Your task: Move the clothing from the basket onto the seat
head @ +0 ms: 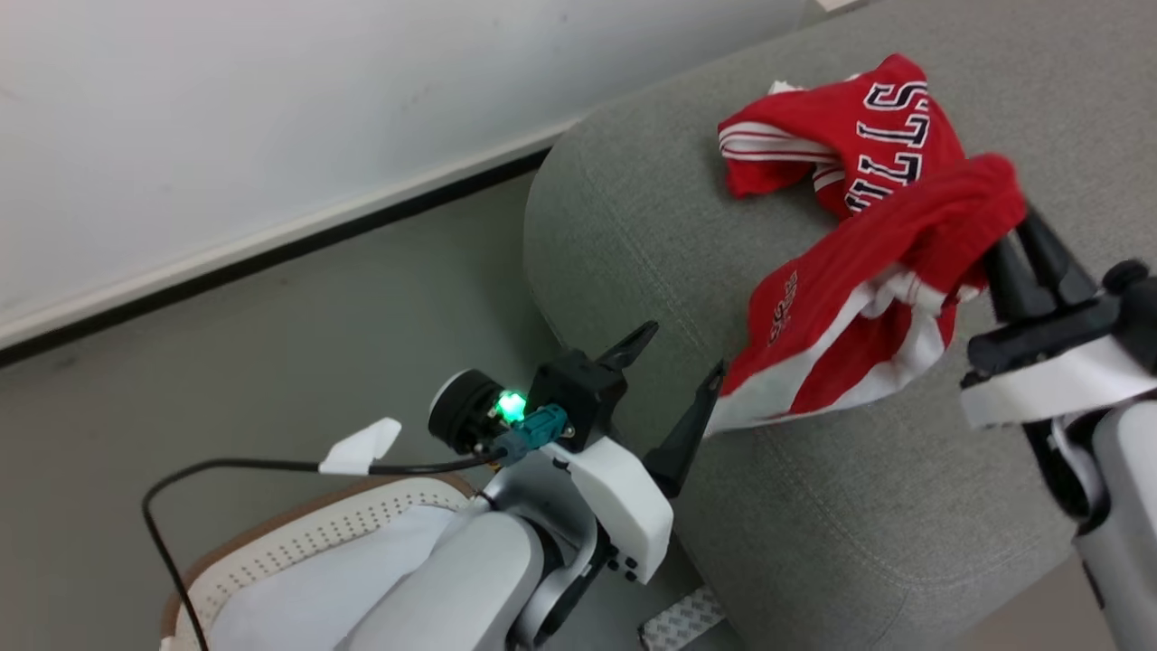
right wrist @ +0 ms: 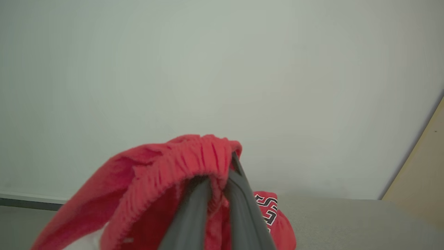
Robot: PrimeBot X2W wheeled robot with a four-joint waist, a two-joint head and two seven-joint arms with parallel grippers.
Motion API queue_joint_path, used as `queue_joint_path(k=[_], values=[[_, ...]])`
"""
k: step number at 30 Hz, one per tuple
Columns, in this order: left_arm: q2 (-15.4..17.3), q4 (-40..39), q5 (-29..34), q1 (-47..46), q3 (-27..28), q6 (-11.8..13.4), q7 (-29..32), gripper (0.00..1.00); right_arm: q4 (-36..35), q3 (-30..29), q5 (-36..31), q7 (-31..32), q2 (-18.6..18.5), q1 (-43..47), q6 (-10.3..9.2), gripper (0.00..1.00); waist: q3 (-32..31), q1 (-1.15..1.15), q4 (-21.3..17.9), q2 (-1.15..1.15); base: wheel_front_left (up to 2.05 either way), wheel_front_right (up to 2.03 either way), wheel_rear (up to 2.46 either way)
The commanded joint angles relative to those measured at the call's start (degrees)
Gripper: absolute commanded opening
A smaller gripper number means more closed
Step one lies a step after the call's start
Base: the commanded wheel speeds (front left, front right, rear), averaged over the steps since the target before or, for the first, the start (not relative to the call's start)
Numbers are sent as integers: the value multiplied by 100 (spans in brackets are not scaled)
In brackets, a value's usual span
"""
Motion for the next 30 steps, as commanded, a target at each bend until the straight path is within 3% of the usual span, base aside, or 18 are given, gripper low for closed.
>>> queue_joint_path(k=[1, 15, 20, 23, 29, 30], values=[[43, -27, 103, -187, -30, -48, 48, 100, -63, -167, 39, 29, -97, -295, -13, 0, 524, 0, 99, 0, 0, 0, 0], [42, -71, 444, -1232, -229, -309, 209, 100, 734, -1884, 62, 644, -1089, -3086, -13, 0, 2173, 0, 919, 0, 0, 0, 0], [-37, -33, 456, -1403, -279, -309, 97, 100, 1828, -2788, -519, 751, -1601, -3799, -14, 0, 2459, 0, 1249, 0, 0, 0, 0], [-85, 43, 395, -1345, -309, -280, -6, 100, 2580, -3286, -1073, 601, -1668, -3636, -13, 0, 2455, 0, 1412, 0, 0, 0, 0], [-48, 191, 323, -1170, -311, -222, -138, 100, 3805, -4034, -1728, 232, -1292, -2927, -14, 0, 2309, 0, 1526, 0, 0, 0, 0], [-20, 211, 337, -1157, -305, -201, -148, 100, 3980, -4131, -1773, 178, -1225, -2813, -14, 26, 2269, 0, 1531, 0, 0, 0, 0]])
